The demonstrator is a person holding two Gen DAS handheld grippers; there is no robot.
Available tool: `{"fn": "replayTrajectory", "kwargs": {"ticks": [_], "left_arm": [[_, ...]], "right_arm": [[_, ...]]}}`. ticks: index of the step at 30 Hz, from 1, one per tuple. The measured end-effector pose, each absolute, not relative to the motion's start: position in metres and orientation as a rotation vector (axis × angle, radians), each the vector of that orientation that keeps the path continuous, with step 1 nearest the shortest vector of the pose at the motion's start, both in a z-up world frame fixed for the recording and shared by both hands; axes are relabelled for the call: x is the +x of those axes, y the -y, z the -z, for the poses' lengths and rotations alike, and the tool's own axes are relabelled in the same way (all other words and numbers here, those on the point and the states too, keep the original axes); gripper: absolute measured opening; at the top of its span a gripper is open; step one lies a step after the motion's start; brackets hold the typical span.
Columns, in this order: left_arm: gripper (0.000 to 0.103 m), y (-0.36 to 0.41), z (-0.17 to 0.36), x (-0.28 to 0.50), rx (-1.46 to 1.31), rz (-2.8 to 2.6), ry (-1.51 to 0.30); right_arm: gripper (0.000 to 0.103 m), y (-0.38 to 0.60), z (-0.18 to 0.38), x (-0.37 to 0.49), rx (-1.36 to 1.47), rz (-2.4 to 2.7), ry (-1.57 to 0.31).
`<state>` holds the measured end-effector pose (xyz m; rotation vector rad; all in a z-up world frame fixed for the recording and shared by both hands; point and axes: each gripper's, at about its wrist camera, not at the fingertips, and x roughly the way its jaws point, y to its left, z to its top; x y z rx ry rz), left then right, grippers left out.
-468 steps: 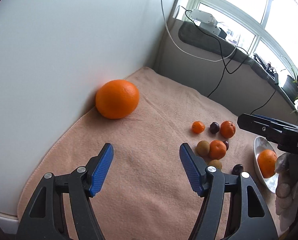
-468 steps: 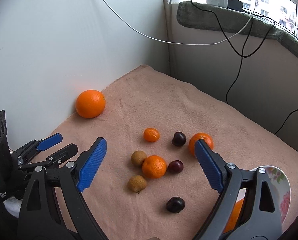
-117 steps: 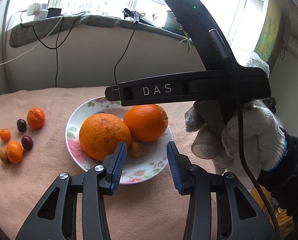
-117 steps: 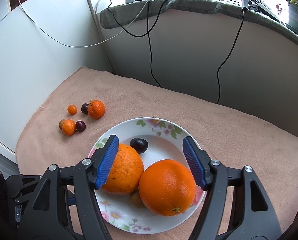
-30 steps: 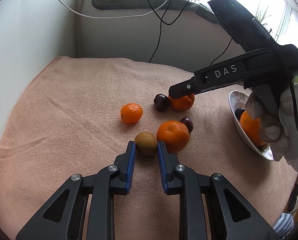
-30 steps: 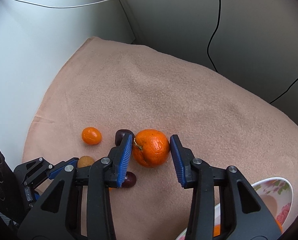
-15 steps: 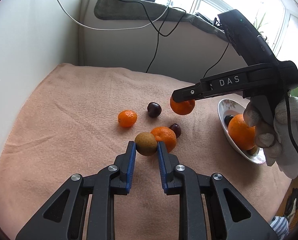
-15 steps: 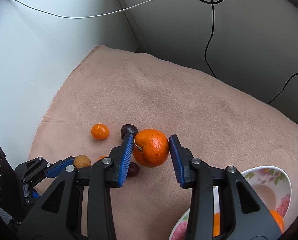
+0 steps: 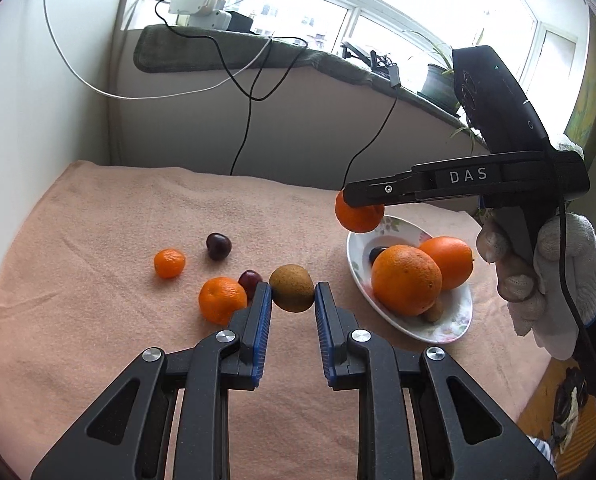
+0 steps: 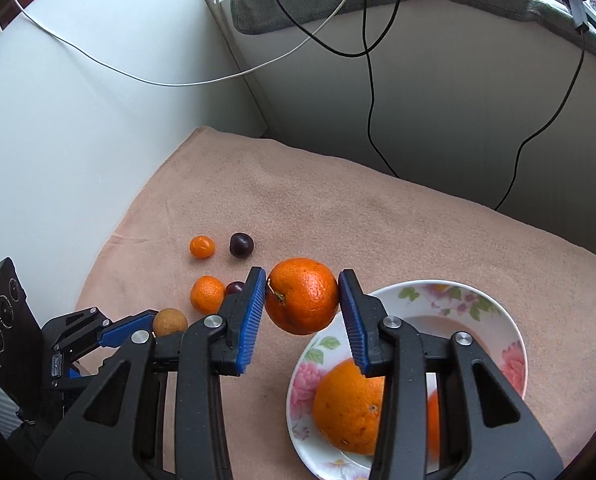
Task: Organize fruits
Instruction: 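Carry the tangerine and kiwi onto the plate and open both tools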
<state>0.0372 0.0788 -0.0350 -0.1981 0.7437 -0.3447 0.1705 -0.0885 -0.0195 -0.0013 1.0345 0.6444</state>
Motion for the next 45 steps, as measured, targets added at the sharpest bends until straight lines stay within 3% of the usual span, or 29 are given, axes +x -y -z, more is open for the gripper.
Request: {"fn": "replayTrajectory", "kwargs": {"ticks": [29,45], "left_arm": [[0.021,0.054,0.025,0.025,-0.114,0.624,-0.741],[0.021,0.077,0.031,0.029,-0.070,0.638,-0.753]], "right_arm": [[0.040,0.173,0.030,0.171,0.050,-0.527,-1.026],[0.040,0.172,0.034,0.175,0.052,-0.528,-1.040]]}}
